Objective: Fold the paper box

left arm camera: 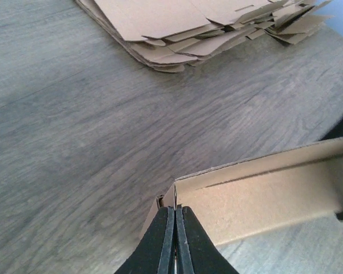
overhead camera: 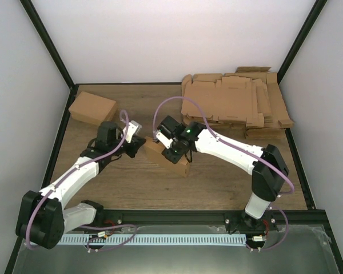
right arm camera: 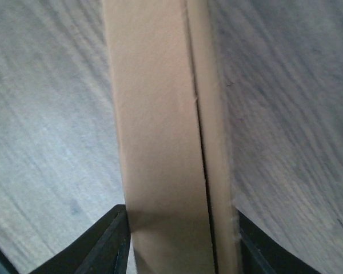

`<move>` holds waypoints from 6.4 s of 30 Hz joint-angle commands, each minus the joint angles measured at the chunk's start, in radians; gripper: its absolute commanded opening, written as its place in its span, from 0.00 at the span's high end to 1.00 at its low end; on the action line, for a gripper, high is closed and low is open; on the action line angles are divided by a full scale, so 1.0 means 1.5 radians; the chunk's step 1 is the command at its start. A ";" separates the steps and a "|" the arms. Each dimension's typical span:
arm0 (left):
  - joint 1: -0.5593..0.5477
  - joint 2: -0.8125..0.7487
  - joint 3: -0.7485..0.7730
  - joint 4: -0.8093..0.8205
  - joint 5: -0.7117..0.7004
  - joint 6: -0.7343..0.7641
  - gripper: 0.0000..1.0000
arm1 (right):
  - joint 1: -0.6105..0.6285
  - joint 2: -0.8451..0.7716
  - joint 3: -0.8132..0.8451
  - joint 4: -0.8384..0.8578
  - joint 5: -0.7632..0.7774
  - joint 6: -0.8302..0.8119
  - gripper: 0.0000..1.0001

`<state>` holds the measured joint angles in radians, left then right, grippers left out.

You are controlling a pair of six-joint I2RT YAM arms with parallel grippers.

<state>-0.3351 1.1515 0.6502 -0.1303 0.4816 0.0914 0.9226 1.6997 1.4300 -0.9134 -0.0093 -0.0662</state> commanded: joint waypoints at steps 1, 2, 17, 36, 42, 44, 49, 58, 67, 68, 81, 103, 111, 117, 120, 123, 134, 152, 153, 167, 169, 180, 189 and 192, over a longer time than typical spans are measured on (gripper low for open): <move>-0.034 -0.010 -0.035 -0.020 0.003 -0.026 0.96 | -0.010 -0.041 0.018 0.056 0.078 0.023 0.54; -0.037 -0.014 -0.040 -0.013 -0.001 -0.031 0.96 | -0.010 -0.044 0.015 0.060 0.075 0.024 0.53; -0.096 -0.027 -0.047 0.007 -0.080 -0.058 0.96 | -0.024 -0.108 -0.015 0.085 0.025 0.070 0.20; -0.131 -0.032 -0.036 0.007 -0.129 -0.075 0.96 | -0.096 -0.347 -0.222 -0.016 0.014 0.409 0.50; -0.134 -0.026 -0.027 0.000 -0.132 -0.075 0.96 | -0.096 -0.376 -0.247 0.001 0.012 0.410 0.57; -0.135 -0.027 -0.026 -0.001 -0.134 -0.075 0.96 | -0.095 -0.368 -0.243 0.000 0.015 0.417 0.63; -0.138 -0.029 -0.024 -0.004 -0.139 -0.076 0.96 | -0.096 -0.360 -0.243 0.013 0.007 0.424 0.65; -0.141 -0.029 -0.021 -0.009 -0.141 -0.079 0.96 | -0.096 -0.350 -0.252 0.001 -0.004 0.428 0.73; -0.148 -0.033 -0.020 -0.011 -0.152 -0.082 0.96 | -0.096 -0.356 -0.269 0.008 -0.027 0.459 0.78; -0.150 -0.034 -0.019 -0.010 -0.153 -0.084 0.96 | -0.096 -0.356 -0.268 0.011 -0.030 0.462 0.80; -0.170 -0.047 -0.026 0.002 -0.172 -0.107 0.96 | -0.095 -0.348 -0.265 0.017 -0.011 0.571 0.92; -0.189 -0.057 -0.024 0.004 -0.202 -0.125 0.96 | -0.095 -0.344 -0.242 -0.049 0.004 0.625 0.65; -0.190 -0.052 -0.021 0.004 -0.200 -0.124 0.96 | -0.094 -0.362 -0.233 -0.075 0.024 0.613 0.78; -0.192 -0.051 -0.020 0.003 -0.200 -0.124 0.96 | -0.095 -0.361 -0.228 -0.073 0.022 0.583 0.72; -0.193 -0.049 -0.020 0.004 -0.200 -0.124 0.96 | -0.094 -0.360 -0.228 -0.060 0.012 0.567 0.74; -0.194 -0.049 -0.018 0.003 -0.200 -0.124 0.96 | -0.095 -0.359 -0.230 -0.052 0.002 0.566 0.83; -0.205 -0.055 -0.015 0.001 -0.212 -0.145 0.96 | -0.095 -0.359 -0.242 -0.028 -0.035 0.629 0.95; -0.261 -0.067 -0.075 0.099 -0.270 -0.225 0.96 | -0.057 -0.368 -0.302 -0.010 0.028 0.743 0.99; -0.263 -0.069 -0.082 0.105 -0.272 -0.228 0.96 | -0.054 -0.370 -0.306 -0.005 0.033 0.747 0.99; -0.274 -0.085 -0.135 0.133 -0.292 -0.256 0.96 | -0.030 -0.366 -0.333 -0.002 0.084 0.790 0.99; -0.275 -0.089 -0.140 0.135 -0.296 -0.257 0.96 | -0.025 -0.366 -0.338 -0.005 0.093 0.799 0.99; -0.296 -0.111 -0.174 0.149 -0.336 -0.235 0.96 | -0.002 -0.357 -0.357 -0.024 0.141 0.827 0.99; -0.302 -0.118 -0.157 0.110 -0.359 -0.204 0.96 | -0.001 -0.342 -0.331 -0.063 0.170 0.762 0.99; -0.302 -0.122 -0.157 0.101 -0.366 -0.199 0.96 | -0.001 -0.338 -0.326 -0.071 0.168 0.747 0.99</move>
<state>-0.7731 0.9699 0.4187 0.1211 -0.0830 -0.2329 0.9134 1.1507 0.9569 -0.8757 0.2325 1.0916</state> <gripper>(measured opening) 0.041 0.015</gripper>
